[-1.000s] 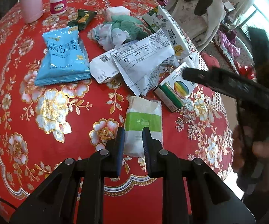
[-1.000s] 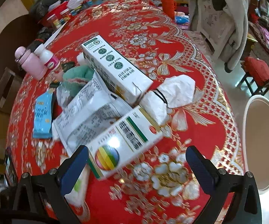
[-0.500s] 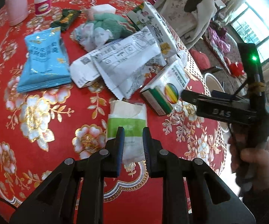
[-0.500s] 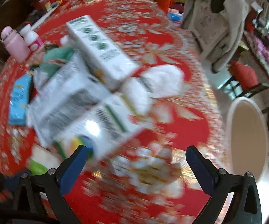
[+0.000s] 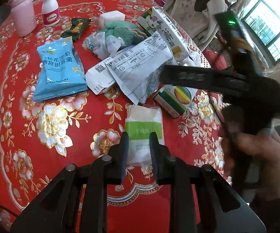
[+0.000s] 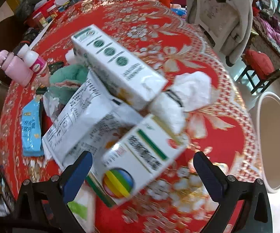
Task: Collect trash
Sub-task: 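Lift the white-green packet with the left tool while the right tool approaches the rainbow medicine box, then grasp the rainbow medicine box with the right tool and carry it over the bucket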
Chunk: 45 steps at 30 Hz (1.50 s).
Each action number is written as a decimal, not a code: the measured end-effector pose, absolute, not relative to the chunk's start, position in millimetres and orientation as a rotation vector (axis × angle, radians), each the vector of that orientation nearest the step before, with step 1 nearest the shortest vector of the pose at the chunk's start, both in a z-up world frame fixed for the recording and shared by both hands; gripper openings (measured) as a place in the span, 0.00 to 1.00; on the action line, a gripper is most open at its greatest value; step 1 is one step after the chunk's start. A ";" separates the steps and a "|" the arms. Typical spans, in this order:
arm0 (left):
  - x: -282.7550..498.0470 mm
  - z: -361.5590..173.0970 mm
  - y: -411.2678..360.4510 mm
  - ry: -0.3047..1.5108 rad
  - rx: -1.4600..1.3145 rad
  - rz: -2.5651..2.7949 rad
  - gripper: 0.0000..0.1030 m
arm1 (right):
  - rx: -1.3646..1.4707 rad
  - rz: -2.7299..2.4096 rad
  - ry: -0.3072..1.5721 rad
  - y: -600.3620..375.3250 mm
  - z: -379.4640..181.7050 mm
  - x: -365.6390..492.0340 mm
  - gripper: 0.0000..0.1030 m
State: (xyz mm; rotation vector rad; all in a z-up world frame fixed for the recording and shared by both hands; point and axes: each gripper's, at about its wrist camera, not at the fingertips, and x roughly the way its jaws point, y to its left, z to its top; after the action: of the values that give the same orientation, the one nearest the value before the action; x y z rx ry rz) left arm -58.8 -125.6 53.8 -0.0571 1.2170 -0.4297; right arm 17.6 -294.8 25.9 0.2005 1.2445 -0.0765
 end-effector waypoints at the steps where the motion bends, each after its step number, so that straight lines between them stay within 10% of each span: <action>1: -60.7 52.7 -125.4 1.217 -0.058 -0.431 0.24 | 0.184 -0.085 1.247 -292.0 20.8 21.7 1.00; 7: -57.1 46.3 -128.7 1.230 -0.106 -0.454 0.27 | 0.063 -0.098 1.311 -303.5 13.9 4.0 1.00; 12: -49.3 40.7 -141.8 1.243 -0.118 -0.485 0.48 | 0.165 -0.069 1.329 -343.2 16.4 -10.7 1.00; 34: -45.7 24.4 -156.4 1.236 0.005 -0.454 0.54 | 0.103 -0.042 1.284 -322.1 14.4 -3.5 1.00; 37: -48.7 23.2 -161.9 1.233 0.047 -0.439 0.51 | 0.097 -0.030 1.266 -324.1 11.6 -7.7 0.85; 39: -46.6 23.3 -163.6 1.241 0.032 -0.416 0.34 | 0.073 -0.015 1.235 -325.2 16.3 -12.0 0.54; 45: -47.8 45.6 -179.8 1.207 -0.026 -0.356 0.25 | 0.131 0.102 1.203 -351.8 33.1 -22.7 0.51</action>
State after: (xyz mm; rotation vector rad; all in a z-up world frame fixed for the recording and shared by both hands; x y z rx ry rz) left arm -47.8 -179.8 45.6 -0.0261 1.2067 -0.3557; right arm -22.7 -351.8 33.1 0.1306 1.2030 0.1025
